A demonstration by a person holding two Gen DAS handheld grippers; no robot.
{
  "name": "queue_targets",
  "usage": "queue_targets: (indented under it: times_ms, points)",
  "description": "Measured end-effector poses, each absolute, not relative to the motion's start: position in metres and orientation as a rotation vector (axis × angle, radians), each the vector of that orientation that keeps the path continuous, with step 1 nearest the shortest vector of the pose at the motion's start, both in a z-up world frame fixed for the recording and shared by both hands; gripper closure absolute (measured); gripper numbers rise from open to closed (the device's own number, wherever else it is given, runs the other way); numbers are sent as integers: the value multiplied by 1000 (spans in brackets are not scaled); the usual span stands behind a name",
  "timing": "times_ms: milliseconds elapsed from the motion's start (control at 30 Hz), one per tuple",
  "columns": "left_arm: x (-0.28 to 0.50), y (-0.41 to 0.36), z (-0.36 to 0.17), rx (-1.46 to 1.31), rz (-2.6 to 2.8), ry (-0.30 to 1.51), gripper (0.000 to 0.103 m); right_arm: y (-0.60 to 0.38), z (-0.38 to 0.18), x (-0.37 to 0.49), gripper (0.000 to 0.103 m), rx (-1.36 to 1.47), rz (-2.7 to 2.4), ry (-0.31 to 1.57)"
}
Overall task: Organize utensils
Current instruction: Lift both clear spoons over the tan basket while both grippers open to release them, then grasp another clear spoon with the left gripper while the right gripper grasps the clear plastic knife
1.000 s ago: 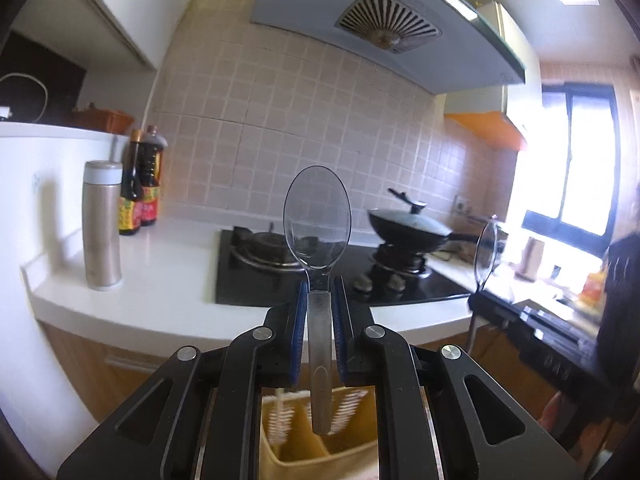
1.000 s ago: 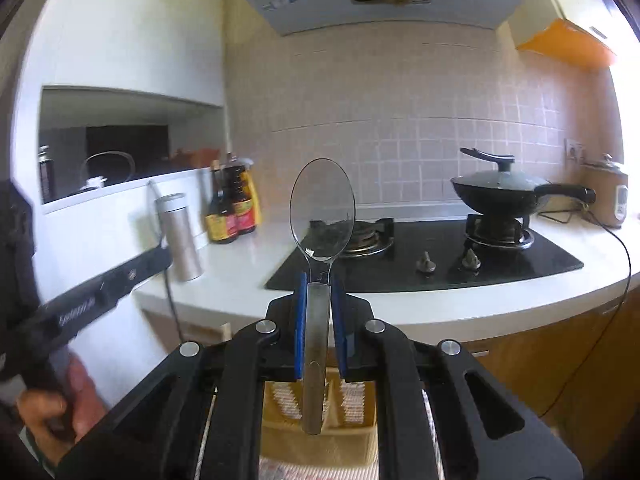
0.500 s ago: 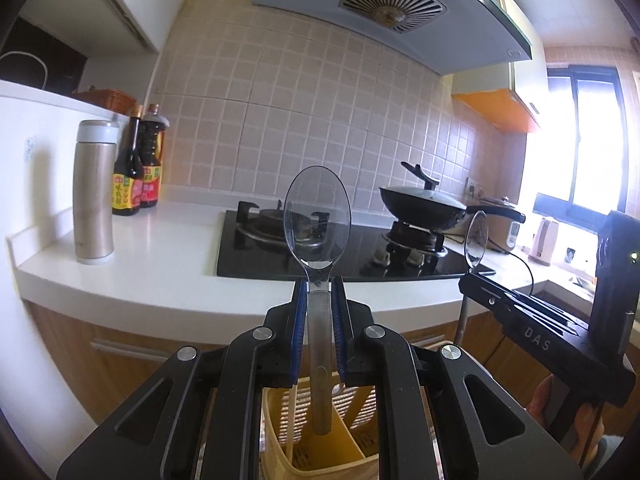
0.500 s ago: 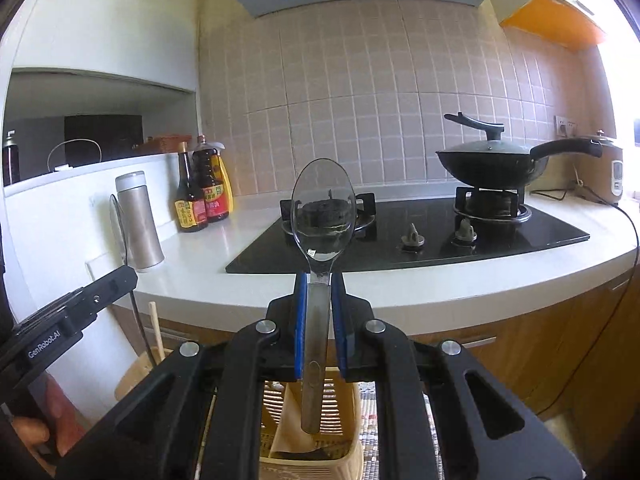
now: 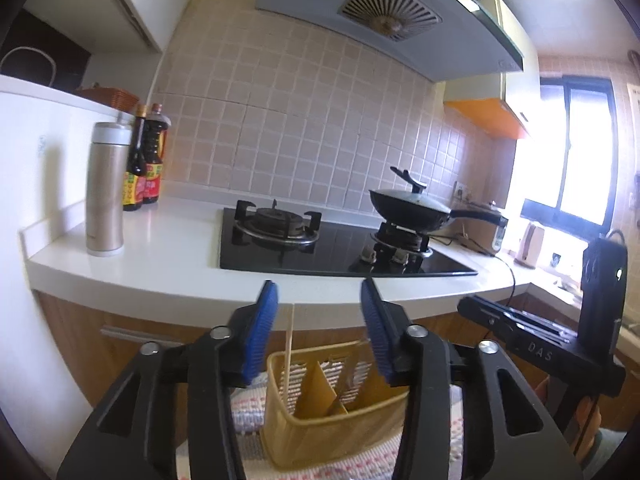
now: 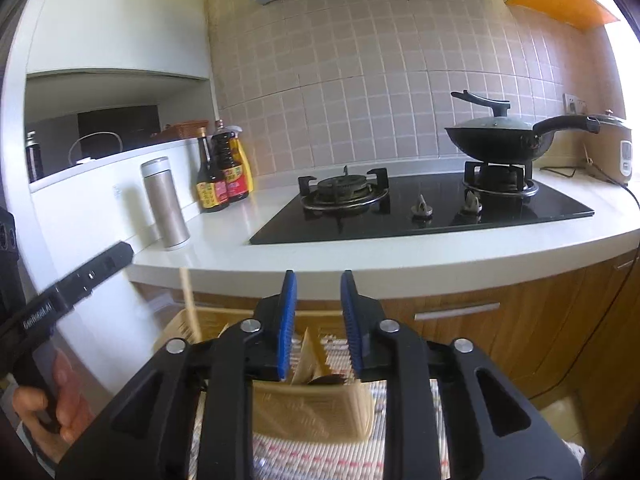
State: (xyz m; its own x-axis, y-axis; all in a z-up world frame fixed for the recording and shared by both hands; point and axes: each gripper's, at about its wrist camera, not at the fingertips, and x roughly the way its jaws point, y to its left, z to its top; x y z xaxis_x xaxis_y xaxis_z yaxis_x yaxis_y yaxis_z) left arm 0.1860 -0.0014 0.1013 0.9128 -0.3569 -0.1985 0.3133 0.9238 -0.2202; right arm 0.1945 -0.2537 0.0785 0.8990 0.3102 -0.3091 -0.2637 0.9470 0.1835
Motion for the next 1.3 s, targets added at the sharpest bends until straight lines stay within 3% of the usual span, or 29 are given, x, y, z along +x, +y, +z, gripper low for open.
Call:
queue_targets:
  times_ms: [233, 400, 733, 867, 1033, 1300]
  points:
    - [135, 24, 127, -207, -343, 270, 56, -264, 100, 147, 59, 178, 338, 364]
    - [101, 33, 125, -171, -323, 394, 55, -263, 108, 120, 59, 172, 350, 454]
    - [55, 49, -18, -346, -420, 1031, 57, -223, 42, 95, 59, 61, 466, 856]
    - [43, 48, -61, -448, -465, 1172, 57, -209, -5, 86, 61, 100, 562, 1021]
    - [45, 39, -89, -522, -442, 1233, 57, -204, -36, 78, 62, 116, 575, 1090]
    - [67, 21, -77, -456, -333, 1174, 57, -221, -41, 72, 62, 151, 568, 1099]
